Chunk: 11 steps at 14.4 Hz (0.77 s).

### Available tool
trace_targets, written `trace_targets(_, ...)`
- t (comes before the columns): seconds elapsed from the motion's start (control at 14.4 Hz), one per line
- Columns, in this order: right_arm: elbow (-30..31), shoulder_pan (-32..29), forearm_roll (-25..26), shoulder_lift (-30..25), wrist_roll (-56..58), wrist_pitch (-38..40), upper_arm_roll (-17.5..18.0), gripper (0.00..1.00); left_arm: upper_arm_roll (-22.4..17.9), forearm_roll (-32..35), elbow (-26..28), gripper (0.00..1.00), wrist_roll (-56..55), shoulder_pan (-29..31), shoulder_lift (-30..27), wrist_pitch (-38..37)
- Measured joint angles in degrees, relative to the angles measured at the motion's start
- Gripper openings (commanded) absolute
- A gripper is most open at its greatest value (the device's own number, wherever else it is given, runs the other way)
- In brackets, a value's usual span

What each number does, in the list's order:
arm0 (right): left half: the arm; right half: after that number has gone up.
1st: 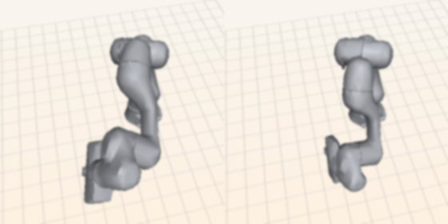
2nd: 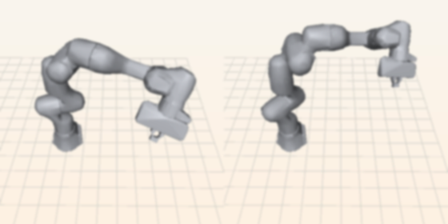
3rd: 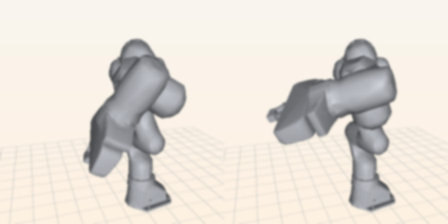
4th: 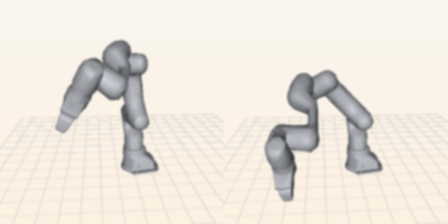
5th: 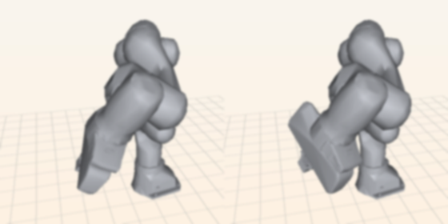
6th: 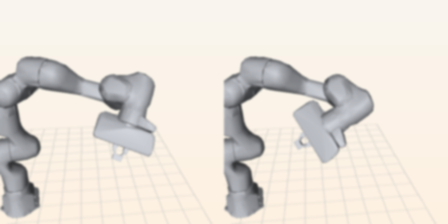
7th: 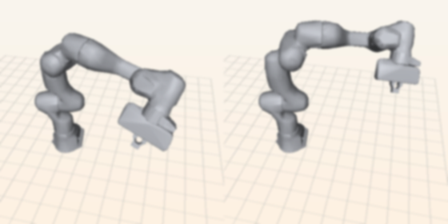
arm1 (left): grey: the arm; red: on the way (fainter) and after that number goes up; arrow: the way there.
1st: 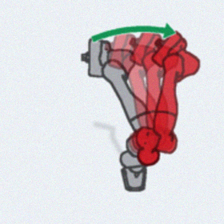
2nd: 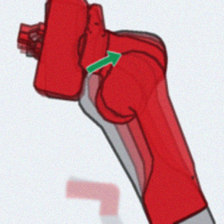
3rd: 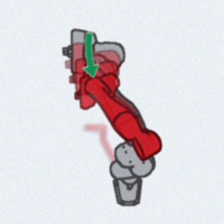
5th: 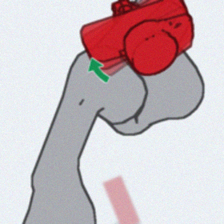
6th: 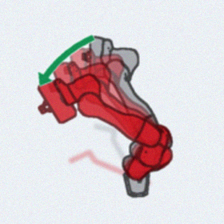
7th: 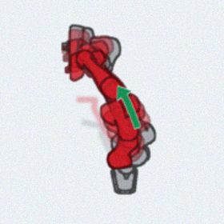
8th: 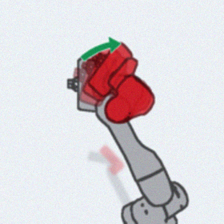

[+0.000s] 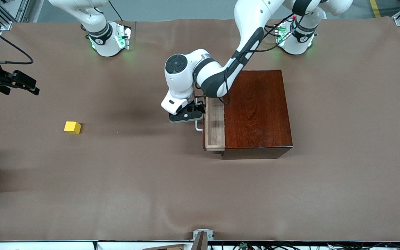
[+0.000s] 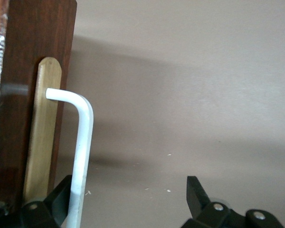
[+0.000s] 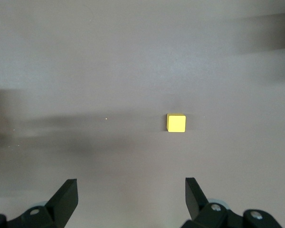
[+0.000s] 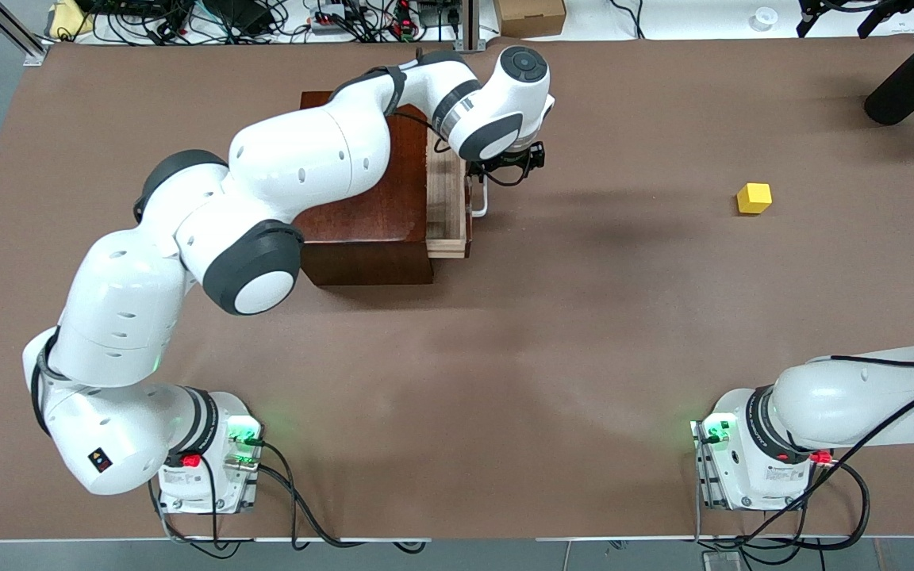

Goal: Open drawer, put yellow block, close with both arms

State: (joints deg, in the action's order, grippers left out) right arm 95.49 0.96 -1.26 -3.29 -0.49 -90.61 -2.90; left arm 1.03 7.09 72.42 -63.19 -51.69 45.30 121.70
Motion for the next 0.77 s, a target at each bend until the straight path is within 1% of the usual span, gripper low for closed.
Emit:
trace_targets(0.28,0.0,0.0,0.0,0.0,0.1,0.4,0.0,1.00,0.2,0.0,0.0,1.00,0.1,-0.6,0.0,2.9)
trace_targets(0.63,0.1,0.9,0.9,0.0,0.3,0.7,0.0,1.00,1.2,-0.1,0.2,1.00,-0.1,-1.4,0.8,12.2)
trace_targets(0.77,1.1,1.1,1.2,0.1,2.2,0.3,0.0,1.00,1.6,-0.2,-0.2,1.00,-0.1,-1.6,1.2,14.4)
